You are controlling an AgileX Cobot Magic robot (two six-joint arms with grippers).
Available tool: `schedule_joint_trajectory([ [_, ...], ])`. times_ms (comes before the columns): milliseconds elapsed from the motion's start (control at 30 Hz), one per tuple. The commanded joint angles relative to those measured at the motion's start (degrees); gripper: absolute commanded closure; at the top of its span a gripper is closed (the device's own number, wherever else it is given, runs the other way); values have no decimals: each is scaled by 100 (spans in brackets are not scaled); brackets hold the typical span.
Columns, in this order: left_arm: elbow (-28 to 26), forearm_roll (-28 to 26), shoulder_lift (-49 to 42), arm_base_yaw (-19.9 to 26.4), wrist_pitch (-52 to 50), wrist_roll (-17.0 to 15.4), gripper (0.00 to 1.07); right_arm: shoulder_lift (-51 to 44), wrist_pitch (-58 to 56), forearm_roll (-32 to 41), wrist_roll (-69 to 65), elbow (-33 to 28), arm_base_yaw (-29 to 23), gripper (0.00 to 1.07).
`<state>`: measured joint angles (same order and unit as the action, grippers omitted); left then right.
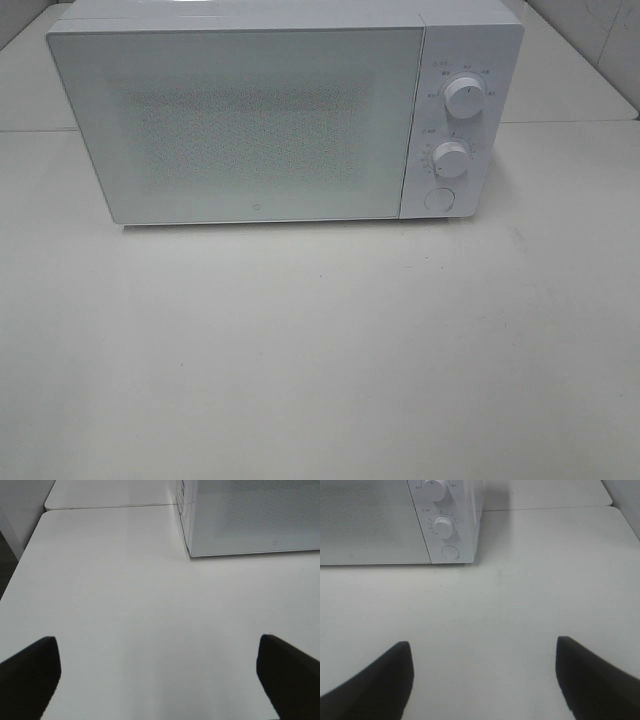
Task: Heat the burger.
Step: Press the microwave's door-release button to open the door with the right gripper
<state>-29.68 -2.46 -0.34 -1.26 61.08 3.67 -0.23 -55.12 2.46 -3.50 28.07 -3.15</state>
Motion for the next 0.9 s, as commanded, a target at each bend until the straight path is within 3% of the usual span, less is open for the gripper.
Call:
schedule_joint_trajectory([
  [33, 0, 11, -74, 29, 34, -6, 6, -155, 69, 69, 0, 29, 29, 31],
  [333, 0, 11, -74, 29, 34, -6, 6, 103, 791, 92, 11, 201, 29, 31],
  [900, 0, 11, -74, 29, 34, -6, 6, 1896, 2968, -34, 160, 201, 23, 31],
])
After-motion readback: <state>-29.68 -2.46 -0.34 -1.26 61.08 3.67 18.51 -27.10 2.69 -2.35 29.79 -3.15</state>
